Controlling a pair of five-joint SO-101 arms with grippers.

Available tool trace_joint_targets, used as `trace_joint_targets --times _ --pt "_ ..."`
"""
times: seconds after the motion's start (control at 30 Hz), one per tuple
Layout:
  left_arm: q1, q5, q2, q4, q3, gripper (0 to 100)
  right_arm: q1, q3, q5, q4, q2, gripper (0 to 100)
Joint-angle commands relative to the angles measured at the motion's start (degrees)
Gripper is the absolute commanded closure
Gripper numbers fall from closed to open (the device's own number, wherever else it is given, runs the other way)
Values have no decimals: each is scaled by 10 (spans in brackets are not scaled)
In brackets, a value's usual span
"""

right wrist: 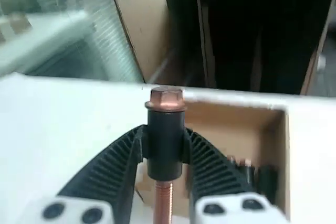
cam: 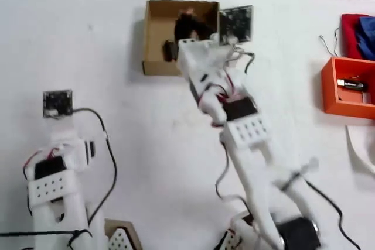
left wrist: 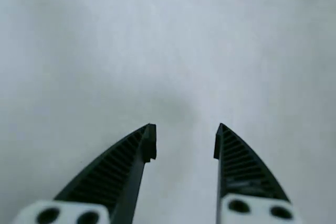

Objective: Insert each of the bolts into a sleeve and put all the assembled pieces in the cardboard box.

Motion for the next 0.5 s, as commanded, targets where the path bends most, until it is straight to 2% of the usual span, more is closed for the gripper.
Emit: trace_joint_targets --times 0.0,0.13,0.47 --pt "-3 -4 -5 -53 26 801 -3 -106 -20 5 65 976" --pt "-3 -3 -5 -54 29 801 -6 -217 -19 18 153 976" --pt "-3 -2 -5 -54 29 801 -12 -661 -19 207 509 976"
